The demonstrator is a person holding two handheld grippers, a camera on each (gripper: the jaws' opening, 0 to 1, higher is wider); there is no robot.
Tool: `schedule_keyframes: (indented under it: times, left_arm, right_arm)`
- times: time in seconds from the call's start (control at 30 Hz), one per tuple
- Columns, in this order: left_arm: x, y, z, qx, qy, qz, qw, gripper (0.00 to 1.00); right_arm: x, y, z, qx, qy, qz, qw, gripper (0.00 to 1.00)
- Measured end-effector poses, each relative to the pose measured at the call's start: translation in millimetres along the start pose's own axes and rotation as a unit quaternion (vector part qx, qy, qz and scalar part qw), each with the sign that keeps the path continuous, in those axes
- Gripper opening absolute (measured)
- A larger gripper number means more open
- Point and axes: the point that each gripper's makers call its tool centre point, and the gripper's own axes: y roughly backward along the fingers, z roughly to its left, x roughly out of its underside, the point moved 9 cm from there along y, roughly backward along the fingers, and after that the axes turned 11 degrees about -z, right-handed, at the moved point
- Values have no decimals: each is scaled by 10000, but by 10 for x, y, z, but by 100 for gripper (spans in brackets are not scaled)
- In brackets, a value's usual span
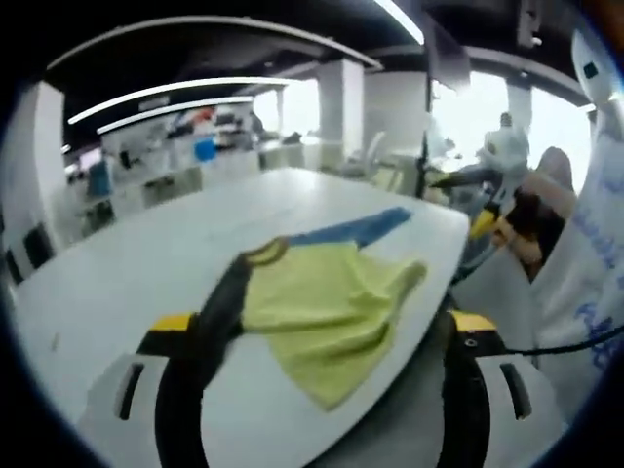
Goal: Fold the garment on the visible template until the final outline fits inside the template.
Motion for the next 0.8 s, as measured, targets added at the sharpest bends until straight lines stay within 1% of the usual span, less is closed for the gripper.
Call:
schedule_keyframes:
  times: [0.07, 0.1, 0.17, 0.2, 0.27, 0.3, 0.33, 0.37, 0.43, 0.5, 0.6, 0.63, 0.73, 0.77, 0.8]
  left_arm:
    - [-11, -2, -70, 70, 45, -69, 9999, 99]
    - [-15, -2, -94, 64, 47, -58, 10000, 99]
    - [-32, 9, -147, 58, 18, -86, 9999, 99]
    - [-40, 18, -166, 61, 7, -94, 9999, 99]
    - [-56, 36, -205, 55, 8, -97, 9999, 99]
    - [-60, 42, -215, 50, 3, -96, 9999, 99]
    - [-69, 55, -232, 32, -12, -80, 10000, 99]
    - [-74, 62, -239, 21, -7, -80, 10000, 99]
    - [-78, 67, -244, 8, 6, -99, 10000, 99]
    - [-74, 67, -256, -1, 27, -93, 10000, 99]
    - [-69, 72, -284, -45, -70, 5, 10000, 99]
    - [-69, 74, -287, -53, -82, 19, 10000, 99]
    - [-69, 84, -288, -72, -75, 33, 9999, 99]
    - [-69, 88, -285, -86, -70, 38, 9999, 99]
    - [-70, 93, -279, -111, -69, 41, 9999, 99]
  right_arm:
    - [84, 19, -22, 12, -241, -19, 9997, 91]
    - [119, 30, -36, 34, -334, -32, 9994, 90]
    - [211, 49, -57, 18, -687, -79, 9976, 87]
    - [273, 58, -70, -38, -977, -117, 9951, 85]
    - [368, 57, -87, -61, -1360, -211, 9905, 84]
    - [386, 57, -91, -64, -1398, -212, 9899, 84]
    - [485, 59, -112, -55, -1522, -100, 9883, 83]
    - [534, 54, -118, -71, -1550, -74, 9879, 82]
    - [634, 38, -99, -172, -1755, -10, 9843, 80]
    - [759, 11, -92, -221, -1931, 156, 9808, 73]
    - [916, -40, -121, -177, -1986, 312, 9794, 64]
    - [950, -50, -125, -179, -2015, 364, 9787, 58]
    - [1063, -95, -143, -159, -2246, 443, 9733, 46]
    - [1102, -115, -152, -123, -2331, 464, 9713, 44]
    - [1129, -129, -159, -108, -2351, 466, 9708, 43]
